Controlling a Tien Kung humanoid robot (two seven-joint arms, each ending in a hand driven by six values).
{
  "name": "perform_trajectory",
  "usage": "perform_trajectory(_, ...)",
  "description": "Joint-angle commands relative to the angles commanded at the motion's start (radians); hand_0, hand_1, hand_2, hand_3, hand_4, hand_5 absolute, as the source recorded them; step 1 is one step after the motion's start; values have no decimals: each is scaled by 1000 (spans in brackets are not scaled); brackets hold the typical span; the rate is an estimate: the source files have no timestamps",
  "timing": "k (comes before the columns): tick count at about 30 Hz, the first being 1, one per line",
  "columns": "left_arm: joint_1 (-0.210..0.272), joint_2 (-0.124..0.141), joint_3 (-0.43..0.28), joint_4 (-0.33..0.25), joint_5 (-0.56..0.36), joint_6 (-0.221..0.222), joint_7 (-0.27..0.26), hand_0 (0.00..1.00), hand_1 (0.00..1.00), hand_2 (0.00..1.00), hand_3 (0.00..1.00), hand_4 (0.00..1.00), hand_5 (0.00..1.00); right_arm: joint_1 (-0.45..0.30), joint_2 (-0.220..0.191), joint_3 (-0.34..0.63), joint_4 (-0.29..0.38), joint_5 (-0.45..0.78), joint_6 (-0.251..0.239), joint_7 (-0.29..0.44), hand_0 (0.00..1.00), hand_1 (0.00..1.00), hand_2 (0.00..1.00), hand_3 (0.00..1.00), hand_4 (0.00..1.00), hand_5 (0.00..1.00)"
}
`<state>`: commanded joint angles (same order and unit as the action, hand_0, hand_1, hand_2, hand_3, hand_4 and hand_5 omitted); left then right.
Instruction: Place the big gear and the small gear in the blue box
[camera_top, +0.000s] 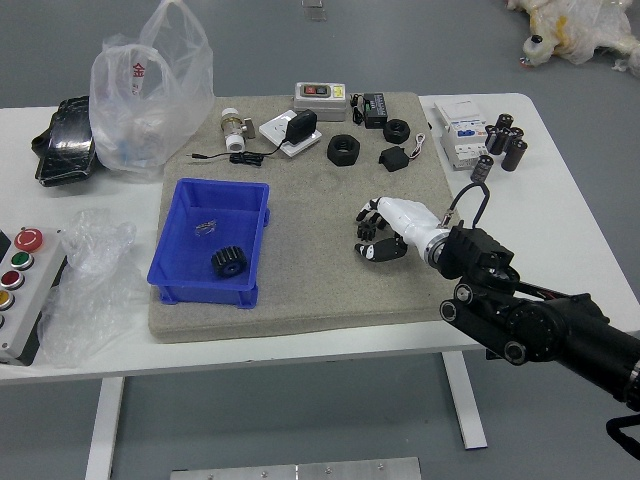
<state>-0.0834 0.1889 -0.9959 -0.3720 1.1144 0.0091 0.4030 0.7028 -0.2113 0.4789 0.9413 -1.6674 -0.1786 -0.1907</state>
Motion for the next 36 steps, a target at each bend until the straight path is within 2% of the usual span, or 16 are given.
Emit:
perform_trajectory(5,-1,0,1,0,-1,-2,-2,692,638,613,735,696,395,-1,-3,1,1,4,-20,12,360,554,483,550,402,2)
perform_trajectory(6,-2,0,1,0,-2,-2,-2,692,638,614,737,698,398,-1,-4,1,1,5,-24,15,350,517,374,458,314,2)
perform_trajectory(12,-2,-1,2,0,-3,-2,-2,692,638,614,737,698,397,4,-13,2,15,7,-51,34,344,512,361,457,291,2)
perform_trajectory(16,-1,0,2,0,-4,-1,-1,692,638,614,737,698,397,23,-21,1,58,1,-66,42,344,512,361,457,291,2)
perform_trajectory(23,1,2,-1,-1,1,-1,3,692,638,614,737,698,399,102,-5,-41,190,-9,-84,65,337,506,360,459,291,2)
perform_trajectory(29,1,4,-4,-2,7,-3,7,693,638,615,739,703,405,184,37,-120,291,-16,-78,102,340,506,373,463,307,2)
perform_trajectory(30,1,4,-5,-2,8,-3,7,692,638,615,739,703,405,195,43,-133,299,-14,-74,109,359,525,494,497,395,2)
perform_trajectory(35,-1,5,-9,-3,14,-5,10,692,638,615,739,703,405,235,74,-194,316,4,-25,136,359,525,494,497,395,2)
perform_trajectory(36,-1,5,-9,-3,15,-5,10,693,638,615,739,704,405,238,79,-200,315,7,-16,136,386,565,559,554,385,2)
